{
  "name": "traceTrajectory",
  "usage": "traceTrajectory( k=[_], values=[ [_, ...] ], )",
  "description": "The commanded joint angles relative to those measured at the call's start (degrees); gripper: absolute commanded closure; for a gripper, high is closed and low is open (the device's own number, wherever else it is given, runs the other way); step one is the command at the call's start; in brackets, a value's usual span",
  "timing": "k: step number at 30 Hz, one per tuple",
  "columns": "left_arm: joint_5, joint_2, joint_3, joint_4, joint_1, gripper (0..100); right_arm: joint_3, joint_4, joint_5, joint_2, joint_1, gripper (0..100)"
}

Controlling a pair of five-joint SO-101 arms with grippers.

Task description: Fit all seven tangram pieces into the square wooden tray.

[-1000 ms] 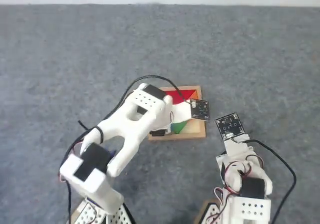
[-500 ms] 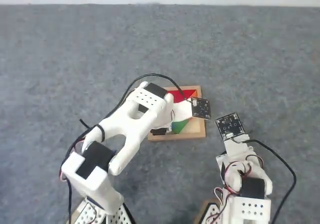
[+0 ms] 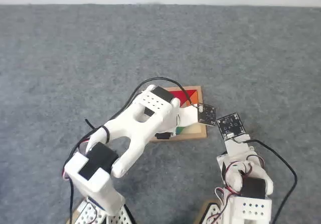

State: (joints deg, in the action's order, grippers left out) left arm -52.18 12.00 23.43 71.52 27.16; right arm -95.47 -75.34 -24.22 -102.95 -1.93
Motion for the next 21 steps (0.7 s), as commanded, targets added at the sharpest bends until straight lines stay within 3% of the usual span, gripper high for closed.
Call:
traceTrajectory(
  k=[1, 10, 21],
  values=[
    [1.0, -0.1, -0.6, 2.8, 0.7, 99, -1.0, 0.0, -0.4, -0.9, 0.2, 99.1],
    [2.9, -6.1, 0.7, 2.8, 0.6, 89, -1.0, 0.0, -0.4, -0.9, 0.2, 99.1],
    [3.0, -10.0, 2.9, -0.5, -3.8, 89, -1.0, 0.0, -0.4, -0.9, 0.2, 99.1]
  ],
)
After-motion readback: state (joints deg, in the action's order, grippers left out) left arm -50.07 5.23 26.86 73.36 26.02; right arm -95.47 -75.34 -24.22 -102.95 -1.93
